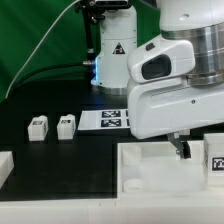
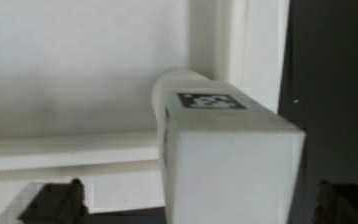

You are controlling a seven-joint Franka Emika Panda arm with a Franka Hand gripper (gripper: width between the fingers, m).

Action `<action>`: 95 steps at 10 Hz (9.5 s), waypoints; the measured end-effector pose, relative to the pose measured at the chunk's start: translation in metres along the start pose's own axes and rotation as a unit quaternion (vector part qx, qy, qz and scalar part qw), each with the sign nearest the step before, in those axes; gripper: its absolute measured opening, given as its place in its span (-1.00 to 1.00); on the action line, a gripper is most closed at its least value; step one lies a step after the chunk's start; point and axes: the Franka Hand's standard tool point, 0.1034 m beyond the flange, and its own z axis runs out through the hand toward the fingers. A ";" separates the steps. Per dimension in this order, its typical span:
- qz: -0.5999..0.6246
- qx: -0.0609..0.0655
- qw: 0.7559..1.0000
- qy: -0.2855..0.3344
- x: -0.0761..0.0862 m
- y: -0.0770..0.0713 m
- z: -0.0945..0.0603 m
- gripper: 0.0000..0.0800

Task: Assemble one leg

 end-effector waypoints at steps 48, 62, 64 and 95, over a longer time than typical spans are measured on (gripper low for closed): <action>0.406 0.033 0.912 0.040 -0.003 -0.007 0.009 0.60; 0.679 0.064 0.730 0.049 -0.001 -0.001 0.006 -0.23; 0.662 0.067 0.744 0.051 -0.002 -0.001 0.006 -0.23; 0.837 0.076 0.541 0.039 -0.011 0.007 0.015 -0.25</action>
Offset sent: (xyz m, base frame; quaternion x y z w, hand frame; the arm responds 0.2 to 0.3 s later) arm 0.0000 0.0000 0.0000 0.0000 0.0000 0.0000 1.0000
